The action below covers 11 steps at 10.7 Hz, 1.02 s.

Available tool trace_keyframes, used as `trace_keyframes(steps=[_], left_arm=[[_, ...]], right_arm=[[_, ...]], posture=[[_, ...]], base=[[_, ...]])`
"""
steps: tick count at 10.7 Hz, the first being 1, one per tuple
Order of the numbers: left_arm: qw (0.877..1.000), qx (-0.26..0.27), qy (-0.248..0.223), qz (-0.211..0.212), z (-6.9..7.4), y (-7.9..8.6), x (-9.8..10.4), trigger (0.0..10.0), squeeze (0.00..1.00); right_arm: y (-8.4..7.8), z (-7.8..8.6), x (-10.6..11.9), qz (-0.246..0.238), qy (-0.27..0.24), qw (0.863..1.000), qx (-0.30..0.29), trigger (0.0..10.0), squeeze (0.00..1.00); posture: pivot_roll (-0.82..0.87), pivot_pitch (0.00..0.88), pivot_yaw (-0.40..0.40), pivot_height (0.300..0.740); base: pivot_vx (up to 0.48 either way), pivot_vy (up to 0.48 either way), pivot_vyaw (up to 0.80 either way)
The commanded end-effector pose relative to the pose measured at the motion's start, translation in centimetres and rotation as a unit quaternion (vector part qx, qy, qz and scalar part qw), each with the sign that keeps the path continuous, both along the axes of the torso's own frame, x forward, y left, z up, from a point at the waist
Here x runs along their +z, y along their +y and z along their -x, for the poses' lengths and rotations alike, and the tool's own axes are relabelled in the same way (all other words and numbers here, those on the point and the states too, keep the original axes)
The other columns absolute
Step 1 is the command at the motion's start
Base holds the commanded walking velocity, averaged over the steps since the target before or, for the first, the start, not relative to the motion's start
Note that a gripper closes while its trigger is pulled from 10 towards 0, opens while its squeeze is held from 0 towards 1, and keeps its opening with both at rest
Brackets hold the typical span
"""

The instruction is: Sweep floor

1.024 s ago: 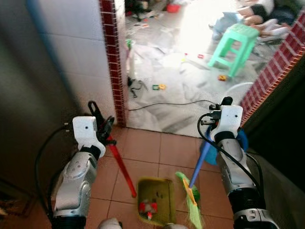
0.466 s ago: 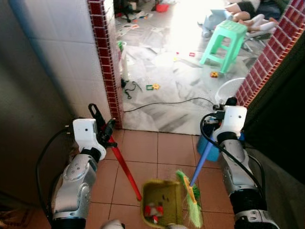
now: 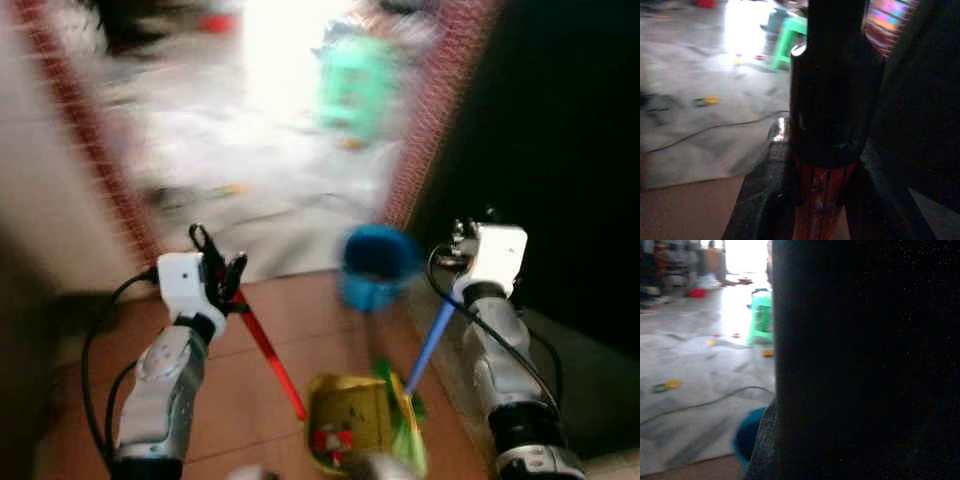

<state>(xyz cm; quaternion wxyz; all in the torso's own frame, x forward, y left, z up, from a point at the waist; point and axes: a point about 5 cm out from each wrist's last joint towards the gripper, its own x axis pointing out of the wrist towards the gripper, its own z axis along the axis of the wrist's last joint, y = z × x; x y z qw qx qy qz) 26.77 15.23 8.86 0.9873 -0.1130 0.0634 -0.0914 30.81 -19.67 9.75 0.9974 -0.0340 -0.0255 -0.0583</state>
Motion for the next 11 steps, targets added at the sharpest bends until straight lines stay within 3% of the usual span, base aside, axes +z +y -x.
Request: trace_keyframes(steps=[1, 5, 11], left_arm=[[1.000, -0.002, -0.019, 0.005, -0.3, -0.2, 0.8, 10.0, 0.00], [1.000, 0.010, -0.020, 0.004, -0.6, 0.3, 0.9, 10.0, 0.00], [0.997, 0.075, -0.034, 0.009, -1.4, 2.8, 1.7, 10.0, 0.00]], right_arm=[[-0.5, 0.1, 0.3, 0.007, -0.001, 1.000, -0.008, 10.0, 0.00], [-0.8, 0.1, 0.4, 0.012, -0.001, 1.000, -0.011, 10.0, 0.00], [-1.0, -0.1, 0.6, 0.014, -0.001, 1.000, -0.012, 10.0, 0.00]], posture=[[-0.08, 0.000, 0.013, 0.740], [-0.08, 0.000, 0.010, 0.740], [-0.08, 0.000, 0.008, 0.740]], base=[[0.000, 0.000, 0.00], [0.000, 0.000, 0.00], [0.000, 0.000, 0.00]])
